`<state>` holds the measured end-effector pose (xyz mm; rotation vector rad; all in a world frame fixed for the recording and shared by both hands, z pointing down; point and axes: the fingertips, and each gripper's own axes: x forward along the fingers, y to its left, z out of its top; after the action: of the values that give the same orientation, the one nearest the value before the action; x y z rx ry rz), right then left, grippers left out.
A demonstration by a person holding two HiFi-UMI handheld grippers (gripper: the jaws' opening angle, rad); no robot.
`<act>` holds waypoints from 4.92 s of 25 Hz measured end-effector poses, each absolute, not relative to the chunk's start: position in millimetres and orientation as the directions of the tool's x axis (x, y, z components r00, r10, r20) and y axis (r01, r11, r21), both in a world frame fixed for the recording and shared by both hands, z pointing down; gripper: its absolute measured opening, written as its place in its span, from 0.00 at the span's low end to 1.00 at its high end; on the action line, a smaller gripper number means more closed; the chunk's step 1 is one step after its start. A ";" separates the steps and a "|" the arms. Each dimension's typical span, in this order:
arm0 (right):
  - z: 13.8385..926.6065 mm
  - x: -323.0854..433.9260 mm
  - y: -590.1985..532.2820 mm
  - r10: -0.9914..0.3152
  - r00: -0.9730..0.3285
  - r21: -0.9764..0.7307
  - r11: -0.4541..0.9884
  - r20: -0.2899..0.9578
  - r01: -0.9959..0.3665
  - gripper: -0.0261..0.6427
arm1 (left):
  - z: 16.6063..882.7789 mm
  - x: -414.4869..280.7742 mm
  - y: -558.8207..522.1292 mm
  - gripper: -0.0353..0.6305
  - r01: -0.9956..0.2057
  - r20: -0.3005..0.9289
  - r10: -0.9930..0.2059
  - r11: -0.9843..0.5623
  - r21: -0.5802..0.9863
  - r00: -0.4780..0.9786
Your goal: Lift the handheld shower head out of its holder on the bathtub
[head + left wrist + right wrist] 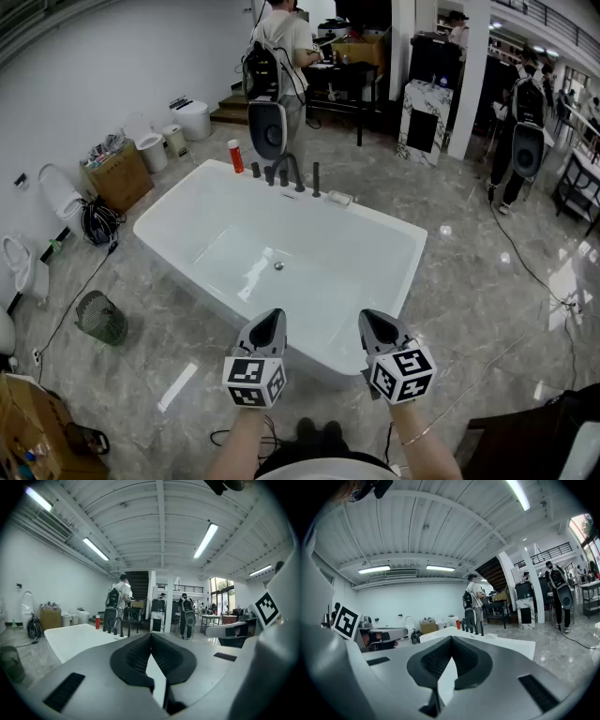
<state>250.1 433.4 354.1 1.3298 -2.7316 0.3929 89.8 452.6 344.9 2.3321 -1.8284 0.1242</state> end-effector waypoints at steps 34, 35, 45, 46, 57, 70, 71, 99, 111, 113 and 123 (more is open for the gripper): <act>353.7 225.1 335.8 -0.713 -0.685 -0.210 0.654 0.151 -0.727 0.05 | 360.6 76.6 359.0 0.08 -0.976 0.189 -0.958 -0.207 0.071 0.217; 354.7 217.7 322.9 -0.713 -0.684 -0.211 0.652 0.154 -0.728 0.05 | 363.1 69.9 346.2 0.08 -0.975 0.194 -0.956 -0.211 0.074 0.221; 367.1 118.1 155.1 -0.729 -0.660 -0.218 0.624 0.183 -0.750 0.05 | 387.4 -33.2 181.5 0.08 -0.964 0.223 -0.939 -0.245 0.105 0.263; 369.7 107.8 137.1 -0.733 -0.654 -0.223 0.616 0.189 -0.755 0.05 | 389.5 -45.0 164.7 0.08 -0.962 0.226 -0.936 -0.250 0.107 0.268; 383.6 22.7 -15.3 -0.782 -0.574 -0.224 0.531 0.243 -0.818 0.05 | 413.0 -146.8 6.2 0.08 -0.938 0.248 -0.906 -0.314 0.144 0.342; 361.1 -2.5 -73.1 -0.820 -0.514 -0.163 0.488 0.251 -0.858 0.05 | 425.8 -177.1 -59.5 0.08 -0.905 0.232 -0.877 -0.389 0.171 0.421; 352.5 -3.1 -74.7 -0.821 -0.516 -0.158 0.492 0.245 -0.856 0.05 | 422.7 -180.2 -57.9 0.08 -0.905 0.227 -0.878 -0.389 0.173 0.421; 390.0 -28.4 -221.6 -0.747 -0.614 -0.214 0.576 0.256 -0.789 0.05 | 428.7 -230.4 -114.7 0.08 -0.952 0.247 -0.922 -0.273 0.138 0.300; 510.8 -37.5 -435.3 -0.726 -0.604 -0.220 0.563 0.329 -0.797 0.17 | 497.2 -212.7 -299.4 0.08 -0.957 0.301 -0.911 -0.245 0.153 0.281; 534.9 -43.6 -470.6 -0.718 -0.603 -0.218 0.564 0.348 -0.797 0.20 | 510.6 -212.9 -330.3 0.08 -0.959 0.307 -0.911 -0.239 0.156 0.277; 635.8 -59.2 -623.3 -0.719 -0.569 -0.207 0.534 0.399 -0.820 0.26 | 563.8 -198.7 -461.7 0.08 -0.959 0.327 -0.904 -0.235 0.162 0.276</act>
<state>-59.2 -623.3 635.8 1.2883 -2.5091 0.5455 -198.7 -461.7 563.8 2.2245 -1.6964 0.2345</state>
